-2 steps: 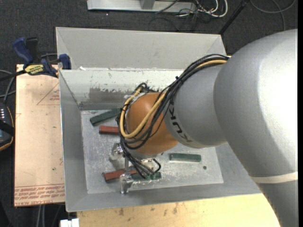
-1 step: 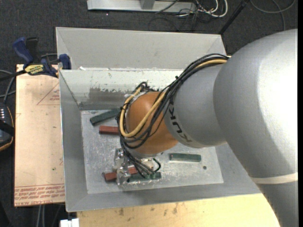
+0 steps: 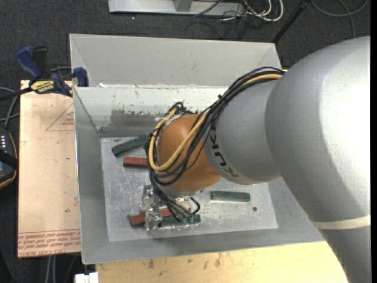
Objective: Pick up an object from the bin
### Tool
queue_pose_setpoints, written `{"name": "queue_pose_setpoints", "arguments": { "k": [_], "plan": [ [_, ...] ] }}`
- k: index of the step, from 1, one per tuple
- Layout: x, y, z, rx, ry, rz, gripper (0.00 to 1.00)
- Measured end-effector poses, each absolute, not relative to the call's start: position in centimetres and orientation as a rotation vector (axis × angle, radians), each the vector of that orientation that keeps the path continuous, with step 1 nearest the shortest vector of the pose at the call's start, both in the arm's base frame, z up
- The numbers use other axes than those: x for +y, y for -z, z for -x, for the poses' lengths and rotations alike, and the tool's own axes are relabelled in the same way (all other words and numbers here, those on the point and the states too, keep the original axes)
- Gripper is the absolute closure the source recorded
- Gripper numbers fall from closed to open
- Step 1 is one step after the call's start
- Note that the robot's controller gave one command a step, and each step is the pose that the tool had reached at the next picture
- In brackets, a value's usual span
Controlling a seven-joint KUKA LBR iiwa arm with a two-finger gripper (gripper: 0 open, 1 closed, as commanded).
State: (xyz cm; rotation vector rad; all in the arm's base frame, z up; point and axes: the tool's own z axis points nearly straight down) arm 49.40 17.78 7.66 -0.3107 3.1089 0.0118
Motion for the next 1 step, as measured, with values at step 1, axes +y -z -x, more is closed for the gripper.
{"name": "queue_pose_setpoints", "arguments": {
  "k": [1],
  "plan": [
    [17.20, -22.40, -50.01, 3.116, -0.002, 0.370, 1.00]
  ]
}}
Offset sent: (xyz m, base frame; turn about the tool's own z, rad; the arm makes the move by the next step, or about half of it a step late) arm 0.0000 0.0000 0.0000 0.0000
